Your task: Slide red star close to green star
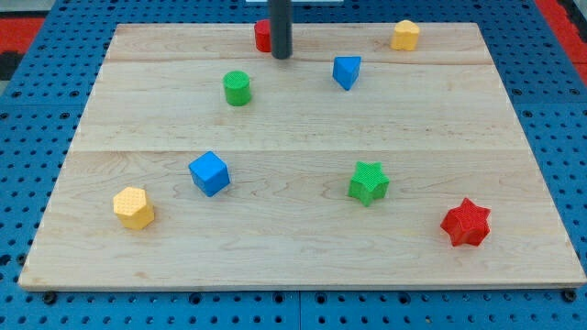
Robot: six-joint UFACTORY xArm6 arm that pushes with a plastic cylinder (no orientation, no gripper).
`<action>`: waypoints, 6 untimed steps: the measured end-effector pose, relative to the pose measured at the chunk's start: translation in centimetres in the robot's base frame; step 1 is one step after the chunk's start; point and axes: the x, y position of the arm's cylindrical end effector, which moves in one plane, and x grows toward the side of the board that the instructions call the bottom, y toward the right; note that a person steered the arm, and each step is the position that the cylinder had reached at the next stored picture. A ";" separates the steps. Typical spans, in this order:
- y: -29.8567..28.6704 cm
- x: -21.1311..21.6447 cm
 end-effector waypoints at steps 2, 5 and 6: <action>11.3 12.9; 26.3 30.0; 19.2 28.4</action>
